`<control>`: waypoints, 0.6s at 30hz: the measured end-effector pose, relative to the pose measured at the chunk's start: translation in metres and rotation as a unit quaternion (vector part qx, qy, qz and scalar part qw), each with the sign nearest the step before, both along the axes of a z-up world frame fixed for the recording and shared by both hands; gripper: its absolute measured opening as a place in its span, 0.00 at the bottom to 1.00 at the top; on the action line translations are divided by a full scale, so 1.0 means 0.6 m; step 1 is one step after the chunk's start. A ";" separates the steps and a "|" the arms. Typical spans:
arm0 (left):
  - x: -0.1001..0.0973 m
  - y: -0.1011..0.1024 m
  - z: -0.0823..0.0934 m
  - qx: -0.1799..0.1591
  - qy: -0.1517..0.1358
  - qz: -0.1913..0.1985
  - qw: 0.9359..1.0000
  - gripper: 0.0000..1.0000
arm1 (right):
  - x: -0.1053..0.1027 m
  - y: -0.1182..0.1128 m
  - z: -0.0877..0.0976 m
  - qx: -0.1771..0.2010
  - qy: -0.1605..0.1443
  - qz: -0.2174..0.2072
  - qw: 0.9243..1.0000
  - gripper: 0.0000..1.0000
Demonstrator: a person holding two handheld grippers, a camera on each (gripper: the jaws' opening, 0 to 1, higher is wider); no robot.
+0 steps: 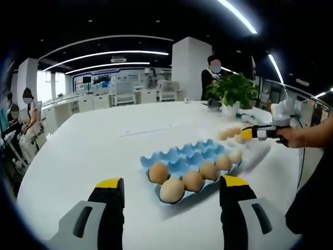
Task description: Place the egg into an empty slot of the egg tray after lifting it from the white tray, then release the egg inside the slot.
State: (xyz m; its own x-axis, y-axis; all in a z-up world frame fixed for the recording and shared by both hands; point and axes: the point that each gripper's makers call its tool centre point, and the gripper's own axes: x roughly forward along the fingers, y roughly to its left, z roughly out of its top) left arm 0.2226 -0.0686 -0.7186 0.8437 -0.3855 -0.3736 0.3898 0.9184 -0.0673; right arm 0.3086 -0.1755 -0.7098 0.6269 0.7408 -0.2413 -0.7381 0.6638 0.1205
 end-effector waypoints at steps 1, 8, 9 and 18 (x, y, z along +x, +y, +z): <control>0.001 0.000 0.000 0.001 -0.001 -0.001 1.000 0.75 | 0.001 -0.021 0.002 0.004 -0.002 -0.014 1.000 0.29; 0.005 -0.007 -0.001 0.003 0.000 -0.009 1.000 0.77 | 0.011 -0.302 -0.022 -0.035 -0.015 -0.212 0.977 0.34; 0.005 -0.008 -0.001 0.003 0.000 -0.009 1.000 0.77 | 0.011 -0.318 -0.024 -0.042 -0.017 -0.225 0.973 0.35; 0.004 -0.005 -0.006 0.009 0.005 -0.010 1.000 0.78 | 0.012 -0.364 -0.089 -0.083 0.022 -0.254 0.963 0.35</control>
